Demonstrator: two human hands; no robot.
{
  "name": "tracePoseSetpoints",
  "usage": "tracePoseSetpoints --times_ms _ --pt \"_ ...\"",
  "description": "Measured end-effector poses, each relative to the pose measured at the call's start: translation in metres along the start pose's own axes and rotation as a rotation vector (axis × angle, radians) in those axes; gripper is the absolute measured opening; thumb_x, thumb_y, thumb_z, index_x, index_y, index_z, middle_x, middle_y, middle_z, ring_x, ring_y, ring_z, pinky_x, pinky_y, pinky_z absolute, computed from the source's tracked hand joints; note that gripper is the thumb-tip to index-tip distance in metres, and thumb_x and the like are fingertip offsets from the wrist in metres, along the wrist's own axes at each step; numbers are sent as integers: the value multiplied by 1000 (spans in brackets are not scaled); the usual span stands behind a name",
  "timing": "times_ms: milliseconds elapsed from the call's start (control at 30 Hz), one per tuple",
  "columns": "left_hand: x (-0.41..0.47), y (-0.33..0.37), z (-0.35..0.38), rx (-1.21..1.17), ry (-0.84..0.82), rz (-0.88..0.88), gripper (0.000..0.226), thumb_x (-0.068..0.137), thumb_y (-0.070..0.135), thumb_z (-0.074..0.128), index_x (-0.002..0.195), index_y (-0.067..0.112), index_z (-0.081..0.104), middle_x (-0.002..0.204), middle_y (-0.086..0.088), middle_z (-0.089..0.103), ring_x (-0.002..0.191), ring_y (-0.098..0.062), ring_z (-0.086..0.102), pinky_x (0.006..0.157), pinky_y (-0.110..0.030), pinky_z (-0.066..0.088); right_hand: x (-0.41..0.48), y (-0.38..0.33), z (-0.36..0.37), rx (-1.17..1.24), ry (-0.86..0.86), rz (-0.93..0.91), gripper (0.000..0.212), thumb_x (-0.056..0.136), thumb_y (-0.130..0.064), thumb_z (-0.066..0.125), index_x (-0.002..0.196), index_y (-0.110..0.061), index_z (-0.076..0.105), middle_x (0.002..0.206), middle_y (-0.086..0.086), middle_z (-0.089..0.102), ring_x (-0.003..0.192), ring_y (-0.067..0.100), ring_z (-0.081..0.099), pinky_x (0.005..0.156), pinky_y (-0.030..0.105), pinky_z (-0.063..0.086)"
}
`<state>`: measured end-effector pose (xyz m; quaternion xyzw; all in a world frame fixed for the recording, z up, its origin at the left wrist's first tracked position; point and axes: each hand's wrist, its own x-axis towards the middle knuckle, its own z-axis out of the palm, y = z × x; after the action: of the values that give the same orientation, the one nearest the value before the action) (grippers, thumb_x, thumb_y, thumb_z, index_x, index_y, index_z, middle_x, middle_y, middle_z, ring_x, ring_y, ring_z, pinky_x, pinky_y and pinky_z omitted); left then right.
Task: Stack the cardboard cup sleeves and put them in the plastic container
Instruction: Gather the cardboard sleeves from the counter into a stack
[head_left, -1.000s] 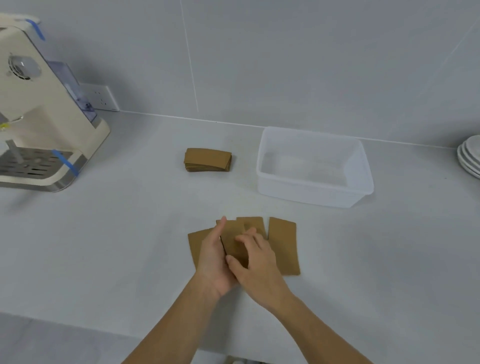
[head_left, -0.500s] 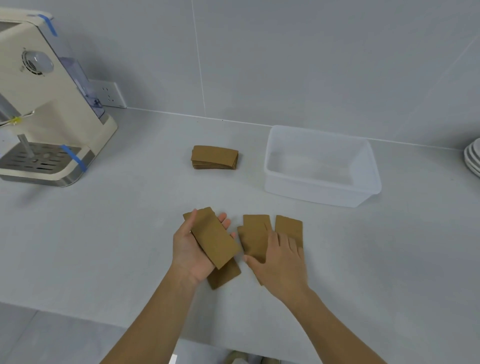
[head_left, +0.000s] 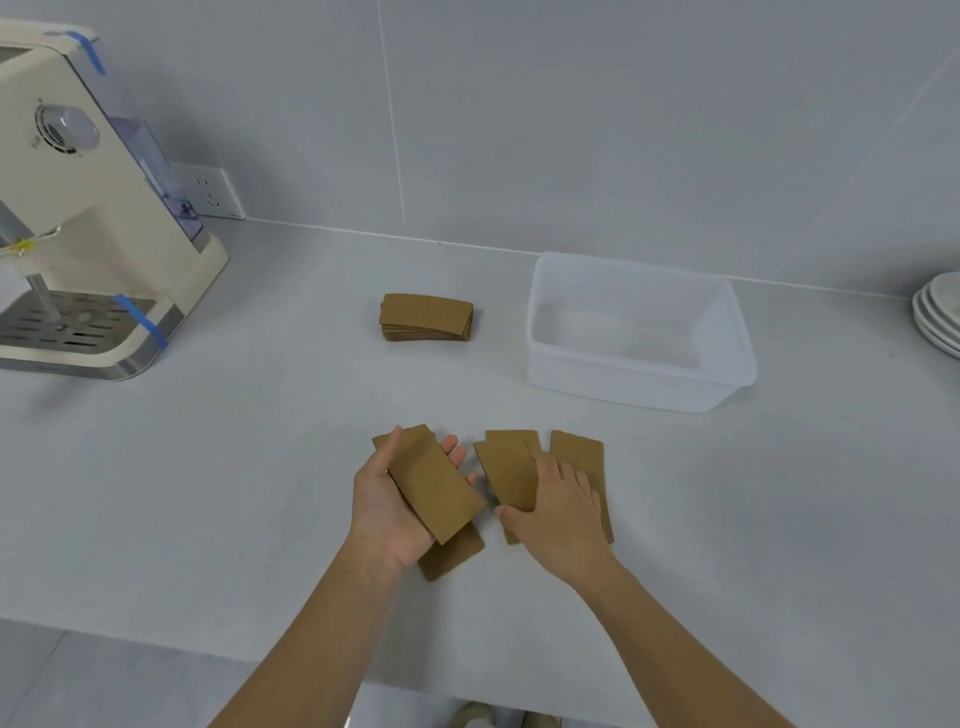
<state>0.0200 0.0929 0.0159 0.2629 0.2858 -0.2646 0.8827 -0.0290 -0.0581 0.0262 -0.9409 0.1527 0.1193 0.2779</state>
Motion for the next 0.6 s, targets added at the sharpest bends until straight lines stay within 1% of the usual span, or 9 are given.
tracePoseSetpoints --times_ms 67,233,300,367,467,600 --pt "0 1 1 15 4 -6 50 80 41 61 118 9 61 119 -16 66 106 -30 63 81 -49 52 3 -6 -9 106 -4 25 72 81 -41 60 141 -20 26 138 3 41 129 23 32 107 37 25" --pt "-1 2 2 28 -7 -21 53 79 44 62 120 11 60 115 -16 67 103 -29 65 74 -45 55 8 -29 -25 238 3 5 72 79 -42 61 139 -23 28 141 2 38 131 23 31 110 42 27" --pt "-2 3 3 49 -24 -16 49 80 45 60 115 12 62 107 -14 70 95 -29 67 74 -43 56 7 -39 -24 259 7 -30 69 80 -43 60 139 -23 29 141 2 38 131 23 33 111 43 28" --pt "-3 3 3 81 -51 -8 45 82 47 57 109 13 63 97 -13 71 84 -29 69 70 -40 57 7 -47 -20 268 0 -67 67 82 -40 59 139 -23 29 141 2 38 131 22 33 111 45 28" --pt "-4 5 1 106 -86 0 51 84 50 52 114 11 64 105 -13 70 91 -31 68 73 -40 55 4 -58 -8 280 -13 -119 66 82 -39 59 139 -22 30 140 2 38 130 21 33 110 44 30" --pt "-4 6 -4 92 -92 12 48 84 49 53 112 12 66 100 -10 71 91 -28 68 80 -40 52 0 -68 12 239 -41 -153 66 81 -39 60 138 -22 31 138 1 40 128 20 34 110 41 29"
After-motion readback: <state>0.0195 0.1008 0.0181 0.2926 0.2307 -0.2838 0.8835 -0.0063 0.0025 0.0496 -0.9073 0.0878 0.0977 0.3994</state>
